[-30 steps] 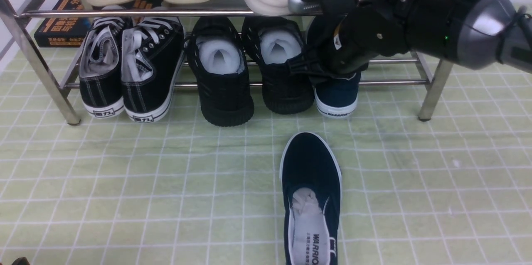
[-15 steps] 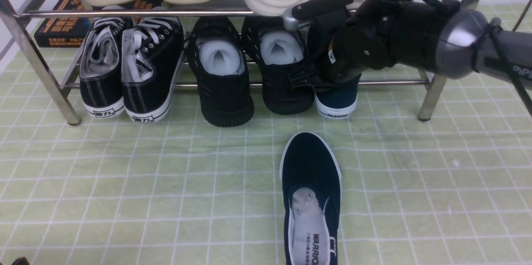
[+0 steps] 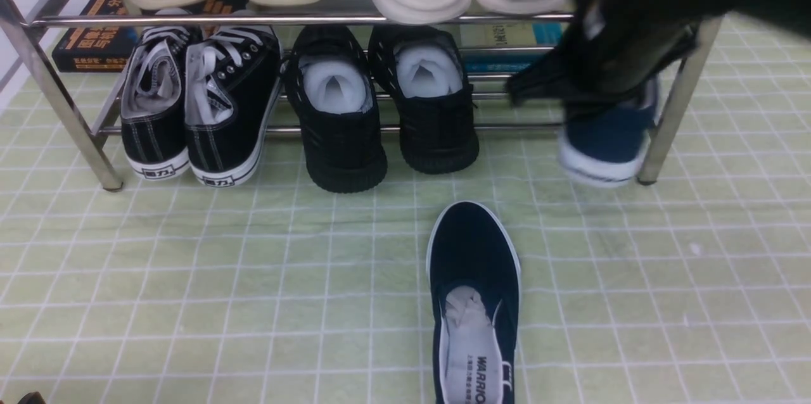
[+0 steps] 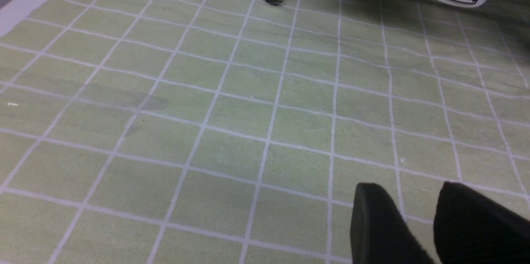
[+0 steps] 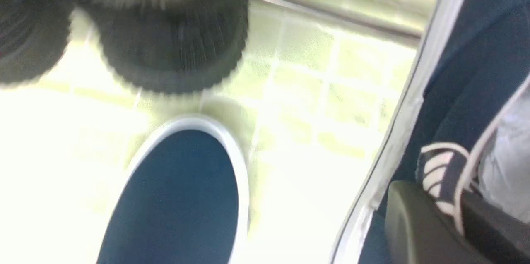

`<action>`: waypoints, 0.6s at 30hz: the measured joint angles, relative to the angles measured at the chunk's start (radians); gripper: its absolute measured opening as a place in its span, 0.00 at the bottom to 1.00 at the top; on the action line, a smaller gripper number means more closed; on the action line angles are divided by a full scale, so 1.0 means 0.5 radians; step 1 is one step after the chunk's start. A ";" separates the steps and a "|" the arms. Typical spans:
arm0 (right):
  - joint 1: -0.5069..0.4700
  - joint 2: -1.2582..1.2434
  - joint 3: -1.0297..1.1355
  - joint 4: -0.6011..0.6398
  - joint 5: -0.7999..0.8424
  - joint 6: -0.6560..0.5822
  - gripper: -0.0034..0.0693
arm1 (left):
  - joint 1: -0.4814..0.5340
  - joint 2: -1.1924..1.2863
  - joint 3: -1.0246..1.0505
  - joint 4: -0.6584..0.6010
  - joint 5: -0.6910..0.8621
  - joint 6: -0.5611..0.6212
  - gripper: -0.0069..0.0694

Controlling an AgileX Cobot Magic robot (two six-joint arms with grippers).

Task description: Take the shoes off the shelf with your hand from the green coffee tablecloth.

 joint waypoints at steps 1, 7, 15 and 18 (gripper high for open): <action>0.000 -0.013 0.000 0.000 0.000 0.000 0.11 | 0.000 0.000 0.000 0.000 0.000 0.000 0.41; 0.000 -0.254 0.000 0.425 0.313 -0.205 0.11 | 0.000 0.000 0.000 0.000 0.000 0.000 0.41; 0.462 -0.347 0.277 0.625 0.295 -0.142 0.11 | 0.000 0.000 0.000 0.000 0.000 0.000 0.41; 0.691 -0.344 0.350 0.652 0.289 -0.038 0.11 | 0.000 0.000 0.000 0.000 0.000 0.000 0.41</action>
